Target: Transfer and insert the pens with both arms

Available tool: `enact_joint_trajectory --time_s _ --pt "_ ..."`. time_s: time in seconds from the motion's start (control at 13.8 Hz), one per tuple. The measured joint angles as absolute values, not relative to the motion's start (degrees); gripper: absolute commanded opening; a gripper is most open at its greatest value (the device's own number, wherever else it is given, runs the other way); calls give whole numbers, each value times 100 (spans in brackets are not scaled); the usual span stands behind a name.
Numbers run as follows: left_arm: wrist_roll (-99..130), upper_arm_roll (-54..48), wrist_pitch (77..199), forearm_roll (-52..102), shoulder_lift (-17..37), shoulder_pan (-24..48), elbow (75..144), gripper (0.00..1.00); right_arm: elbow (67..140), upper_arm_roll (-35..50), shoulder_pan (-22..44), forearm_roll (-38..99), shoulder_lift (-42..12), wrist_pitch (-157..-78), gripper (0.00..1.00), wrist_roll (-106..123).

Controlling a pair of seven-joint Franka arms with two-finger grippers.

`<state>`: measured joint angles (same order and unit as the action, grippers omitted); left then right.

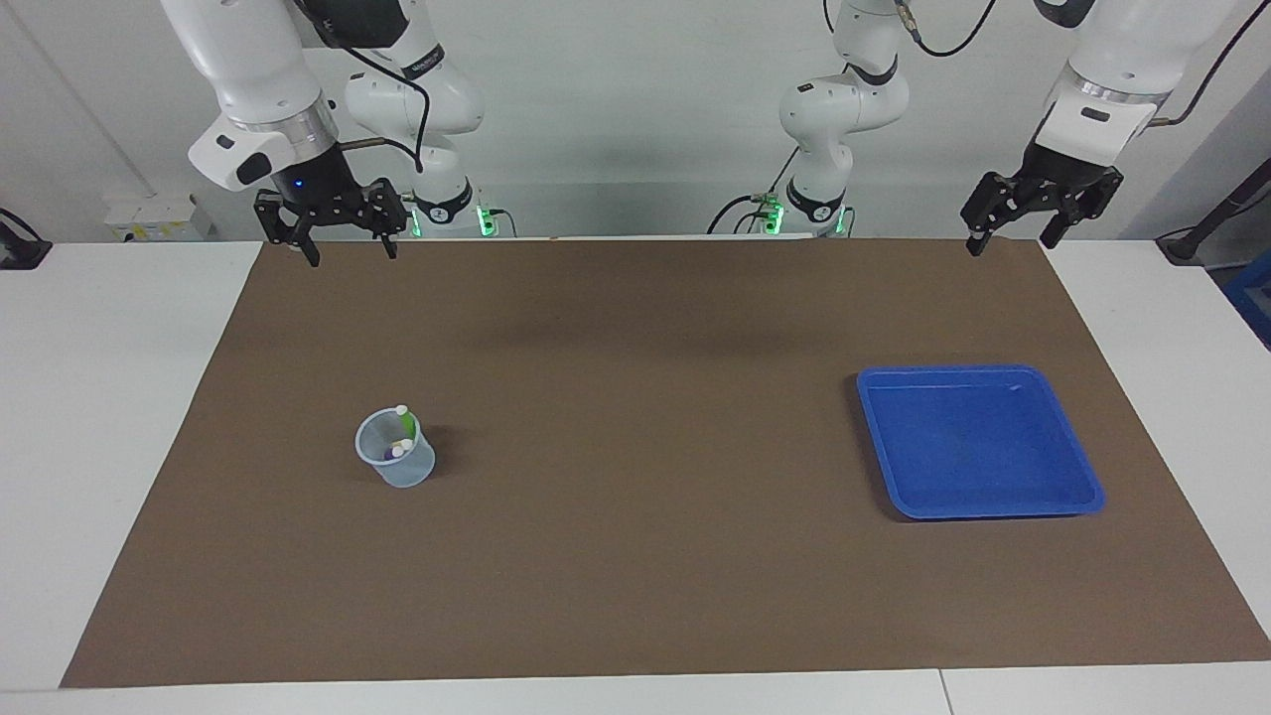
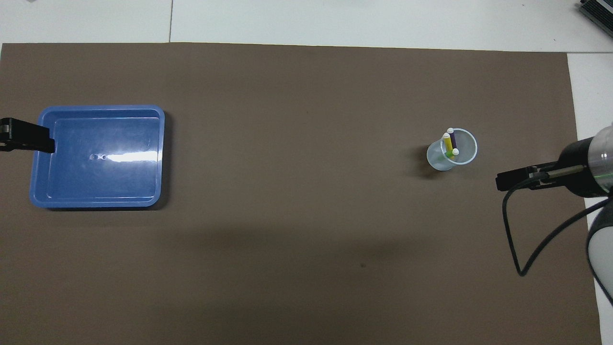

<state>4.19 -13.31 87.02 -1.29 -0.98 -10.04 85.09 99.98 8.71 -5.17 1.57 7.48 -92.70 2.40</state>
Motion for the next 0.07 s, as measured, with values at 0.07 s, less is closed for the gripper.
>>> enact_joint_trajectory --time_s 0.07 --pt "419 -1331 8701 -129 -98 -1004 8509 100 10005 872 -517 157 750 -9270 100 240"
